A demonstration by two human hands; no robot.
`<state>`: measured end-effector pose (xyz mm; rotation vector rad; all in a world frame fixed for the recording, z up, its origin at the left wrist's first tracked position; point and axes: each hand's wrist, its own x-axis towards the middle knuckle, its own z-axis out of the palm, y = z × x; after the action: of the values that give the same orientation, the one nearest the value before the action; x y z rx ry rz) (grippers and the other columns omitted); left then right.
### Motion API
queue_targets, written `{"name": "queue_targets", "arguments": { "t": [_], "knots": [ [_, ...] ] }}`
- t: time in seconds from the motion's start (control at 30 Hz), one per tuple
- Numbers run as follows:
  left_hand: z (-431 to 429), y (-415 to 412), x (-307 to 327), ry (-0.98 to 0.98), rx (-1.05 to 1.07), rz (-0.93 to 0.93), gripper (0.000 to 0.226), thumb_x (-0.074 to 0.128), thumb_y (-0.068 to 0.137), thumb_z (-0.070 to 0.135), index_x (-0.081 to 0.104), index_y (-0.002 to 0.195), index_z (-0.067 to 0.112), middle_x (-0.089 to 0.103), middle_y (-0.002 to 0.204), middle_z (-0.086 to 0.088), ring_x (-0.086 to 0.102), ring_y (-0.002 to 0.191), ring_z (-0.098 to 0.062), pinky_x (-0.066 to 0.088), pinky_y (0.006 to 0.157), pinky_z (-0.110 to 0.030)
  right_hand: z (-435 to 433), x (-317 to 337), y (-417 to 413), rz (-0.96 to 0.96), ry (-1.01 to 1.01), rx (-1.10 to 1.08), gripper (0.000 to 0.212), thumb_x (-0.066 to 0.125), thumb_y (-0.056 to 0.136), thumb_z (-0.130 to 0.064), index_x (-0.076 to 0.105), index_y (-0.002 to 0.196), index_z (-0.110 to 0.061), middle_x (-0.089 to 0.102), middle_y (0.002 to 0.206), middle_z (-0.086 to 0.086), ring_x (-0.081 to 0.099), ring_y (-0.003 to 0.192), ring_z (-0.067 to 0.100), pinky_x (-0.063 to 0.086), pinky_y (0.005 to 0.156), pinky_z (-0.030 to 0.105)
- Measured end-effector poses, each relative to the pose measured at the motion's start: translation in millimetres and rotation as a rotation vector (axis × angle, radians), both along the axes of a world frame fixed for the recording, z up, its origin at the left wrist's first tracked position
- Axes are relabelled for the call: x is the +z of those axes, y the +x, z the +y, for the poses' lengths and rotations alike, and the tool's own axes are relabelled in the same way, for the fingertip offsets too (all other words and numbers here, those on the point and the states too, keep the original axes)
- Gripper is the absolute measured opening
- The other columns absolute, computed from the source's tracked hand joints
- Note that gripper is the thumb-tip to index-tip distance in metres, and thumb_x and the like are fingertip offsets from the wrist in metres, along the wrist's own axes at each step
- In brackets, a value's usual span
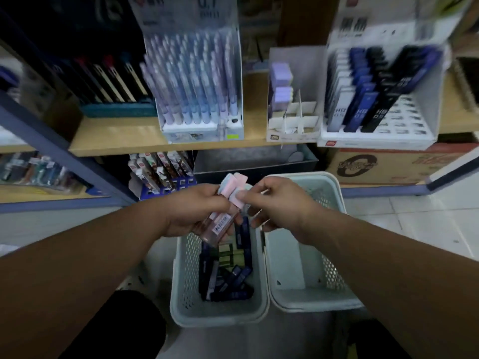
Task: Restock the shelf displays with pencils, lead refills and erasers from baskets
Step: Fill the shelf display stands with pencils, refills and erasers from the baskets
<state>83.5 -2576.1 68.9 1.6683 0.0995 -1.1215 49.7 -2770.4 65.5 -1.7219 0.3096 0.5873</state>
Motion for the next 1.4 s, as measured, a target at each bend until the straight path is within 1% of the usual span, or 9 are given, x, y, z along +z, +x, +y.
{"name": "queue_targets", "arguments": {
  "t": [0.1, 0.23, 0.33, 0.5, 0.6, 0.8, 1.17, 1.3, 1.4],
  "knots": [
    [-13.9, -16.7, 47.5, -0.112, 0.126, -0.076, 0.022, 0.057, 0.096, 0.007, 0.063, 0.116, 0.005, 0.071, 0.101, -0.02, 0.071, 0.087, -0.029, 0.06, 0.07, -0.042, -4.3, 49.0, -0.7, -0.054, 0.056, -0.042, 0.034, 0.074, 0.091, -0.031, 0.061, 0.107, -0.005, 0.069, 0.07, 0.009, 0.069, 0.058, 0.022, 0.052, 0.05, 0.028],
    [-40.5, -45.6, 102.6, -0.221, 0.289, -0.125, 0.022, 0.058, 0.095, 0.008, 0.066, 0.114, 0.002, 0.072, 0.093, -0.017, 0.071, 0.085, -0.03, 0.054, 0.088, -0.055, -13.0, 107.2, -13.2, -0.079, 0.159, -0.133, 0.036, 0.074, 0.091, -0.024, 0.057, 0.113, -0.002, 0.064, 0.071, 0.013, 0.064, 0.053, 0.022, 0.055, 0.048, 0.029],
    [-57.2, -64.7, 135.8, -0.236, 0.392, -0.157, 0.024, 0.057, 0.095, 0.009, 0.067, 0.116, 0.003, 0.071, 0.092, -0.019, 0.068, 0.084, -0.031, 0.056, 0.083, -0.052, -21.1, 140.6, -29.5, -0.157, 0.174, -0.167, 0.035, 0.08, 0.087, -0.022, 0.059, 0.106, -0.002, 0.066, 0.069, 0.015, 0.061, 0.051, 0.021, 0.06, 0.056, 0.036],
    [-74.4, -91.9, 166.1, -0.23, 0.538, -0.215, 0.02, 0.061, 0.093, 0.008, 0.07, 0.111, 0.003, 0.072, 0.096, -0.022, 0.067, 0.081, -0.03, 0.054, 0.085, -0.053, -33.0, 164.9, -45.0, -0.227, 0.205, -0.139, 0.036, 0.081, 0.085, -0.02, 0.062, 0.101, 0.006, 0.064, 0.067, 0.014, 0.056, 0.048, 0.016, 0.054, 0.049, 0.028],
    [-78.4, -104.6, 172.7, -0.292, 0.637, -0.181, 0.027, 0.068, 0.088, 0.012, 0.07, 0.113, 0.004, 0.074, 0.103, -0.022, 0.069, 0.081, -0.029, 0.056, 0.078, -0.045, -37.1, 166.8, -45.2, -0.205, 0.251, -0.069, 0.031, 0.078, 0.088, -0.021, 0.065, 0.1, 0.005, 0.064, 0.066, 0.008, 0.055, 0.049, 0.013, 0.051, 0.048, 0.023],
    [-84.7, -99.4, 162.9, -0.445, 0.749, -0.054, 0.033, 0.068, 0.086, 0.017, 0.071, 0.118, 0.007, 0.07, 0.117, -0.023, 0.069, 0.09, -0.03, 0.056, 0.086, -0.051, -43.4, 162.4, -29.0, -0.173, 0.353, -0.01, 0.019, 0.07, 0.094, -0.013, 0.066, 0.112, -0.008, 0.068, 0.067, 0.003, 0.056, 0.049, 0.012, 0.047, 0.048, 0.022],
    [-86.3, -28.7, 136.4, -0.586, 0.799, 0.094, 0.029, 0.063, 0.09, 0.016, 0.072, 0.116, 0.006, 0.074, 0.099, -0.016, 0.07, 0.07, -0.023, 0.056, 0.066, -0.037, -42.3, 150.0, 41.2, -0.165, 0.208, -0.079, 0.016, 0.07, 0.093, -0.012, 0.071, 0.109, -0.009, 0.069, 0.075, 0.003, 0.056, 0.048, 0.009, 0.036, 0.041, 0.017],
    [-84.0, -7.2, 134.7, -0.585, 0.727, 0.11, 0.029, 0.063, 0.086, 0.014, 0.073, 0.112, 0.005, 0.075, 0.101, -0.018, 0.072, 0.071, -0.026, 0.059, 0.057, -0.035, -49.3, 146.8, 62.5, -0.134, 0.189, -0.094, 0.012, 0.068, 0.094, -0.016, 0.072, 0.106, -0.015, 0.07, 0.08, 0.006, 0.056, 0.052, 0.01, 0.034, 0.047, 0.021],
    [-82.4, 2.9, 131.0, -0.598, 0.724, 0.128, 0.028, 0.065, 0.081, 0.014, 0.07, 0.106, 0.003, 0.072, 0.091, -0.015, 0.069, 0.067, -0.024, 0.06, 0.061, -0.038, -55.2, 142.9, 71.2, -0.072, 0.21, -0.233, 0.011, 0.064, 0.097, -0.015, 0.073, 0.104, -0.016, 0.072, 0.082, 0.007, 0.064, 0.071, 0.023, 0.05, 0.067, 0.037]
  ]
}}
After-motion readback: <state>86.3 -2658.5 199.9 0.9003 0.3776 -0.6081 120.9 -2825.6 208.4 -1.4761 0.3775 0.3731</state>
